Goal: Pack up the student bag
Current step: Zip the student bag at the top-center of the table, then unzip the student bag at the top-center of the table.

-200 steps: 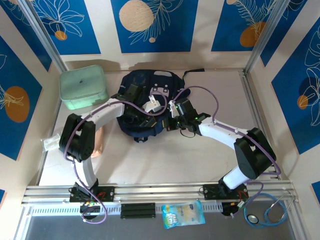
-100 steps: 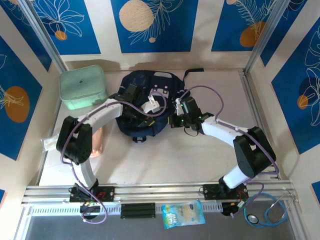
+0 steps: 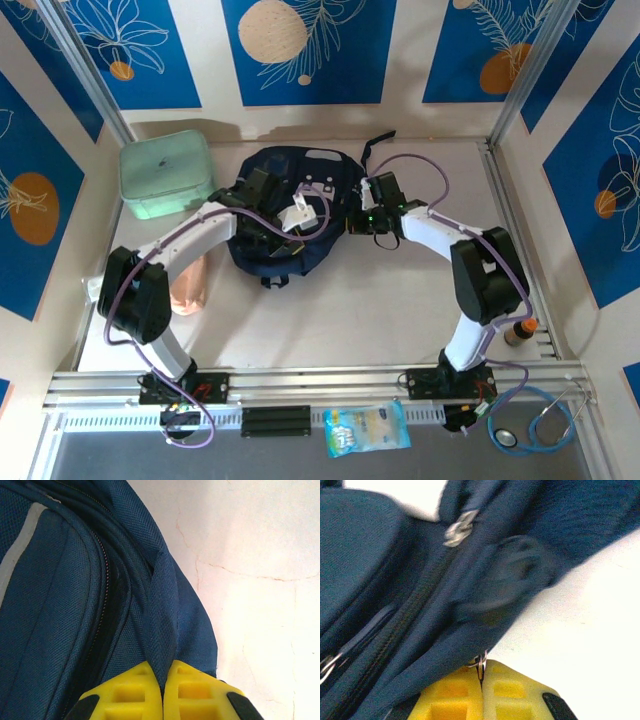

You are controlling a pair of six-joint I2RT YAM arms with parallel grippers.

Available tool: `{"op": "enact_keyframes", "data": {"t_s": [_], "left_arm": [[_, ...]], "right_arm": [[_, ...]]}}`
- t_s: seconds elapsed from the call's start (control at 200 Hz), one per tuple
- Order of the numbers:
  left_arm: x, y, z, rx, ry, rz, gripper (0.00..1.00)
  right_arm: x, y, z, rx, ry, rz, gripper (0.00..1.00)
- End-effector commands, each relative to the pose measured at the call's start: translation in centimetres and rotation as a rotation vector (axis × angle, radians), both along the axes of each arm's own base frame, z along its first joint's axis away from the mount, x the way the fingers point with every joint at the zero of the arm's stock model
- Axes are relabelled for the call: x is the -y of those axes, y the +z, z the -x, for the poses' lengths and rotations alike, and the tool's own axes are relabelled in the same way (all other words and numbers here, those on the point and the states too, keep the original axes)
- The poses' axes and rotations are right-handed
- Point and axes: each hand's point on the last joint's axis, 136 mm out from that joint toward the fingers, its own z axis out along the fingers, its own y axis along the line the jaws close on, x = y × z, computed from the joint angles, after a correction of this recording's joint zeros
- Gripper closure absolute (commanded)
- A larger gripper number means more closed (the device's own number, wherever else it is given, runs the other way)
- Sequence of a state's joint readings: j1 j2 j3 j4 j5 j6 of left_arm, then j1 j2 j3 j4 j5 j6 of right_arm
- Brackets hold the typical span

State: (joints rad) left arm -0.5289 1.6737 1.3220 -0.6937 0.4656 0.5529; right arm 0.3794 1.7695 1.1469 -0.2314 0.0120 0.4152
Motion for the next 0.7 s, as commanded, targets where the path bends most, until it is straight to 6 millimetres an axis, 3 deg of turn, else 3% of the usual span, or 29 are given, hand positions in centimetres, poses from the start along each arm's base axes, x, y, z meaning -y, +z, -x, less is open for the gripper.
{"op": "enact_keyframes", "data": {"t_s": [0.0, 0.095, 0.135, 0.24, 0.32, 0.445, 0.565, 0.695], "left_arm": [[-0.2, 0.8, 3.8, -0.085, -0.057, 0.013, 1.00], [0.2, 0.8, 4.0, -0.094, -0.059, 0.032, 1.00], [0.3, 1.0, 3.9, -0.084, -0.059, 0.043, 0.90], [0.5, 1.7, 4.0, -0.067, -0.062, 0.065, 0.86], [0.2, 2.1, 3.2, -0.024, -0.038, 0.052, 0.61], [-0.5, 2.1, 1.4, 0.044, 0.036, -0.002, 0.47], [-1.3, 1.3, -1.1, 0.102, 0.131, -0.074, 0.40], [-1.4, 0.0, -2.8, 0.125, 0.181, -0.153, 0.40]], "right_arm": [[3.6, 0.3, -2.1, -0.035, -0.195, 0.071, 0.95], [3.5, 1.0, -1.8, -0.044, -0.220, 0.041, 0.85], [2.9, 1.7, -1.5, -0.044, -0.201, 0.012, 0.78], [1.4, 4.3, -0.1, 0.010, -0.122, -0.060, 0.62], [1.5, 6.0, 1.0, 0.046, -0.117, -0.082, 0.52], [2.8, 7.9, 2.8, 0.083, -0.160, -0.130, 0.37], [3.7, 8.4, 4.4, 0.107, -0.184, -0.160, 0.30], [4.3, 7.7, 5.8, 0.087, -0.206, -0.166, 0.28]]}}
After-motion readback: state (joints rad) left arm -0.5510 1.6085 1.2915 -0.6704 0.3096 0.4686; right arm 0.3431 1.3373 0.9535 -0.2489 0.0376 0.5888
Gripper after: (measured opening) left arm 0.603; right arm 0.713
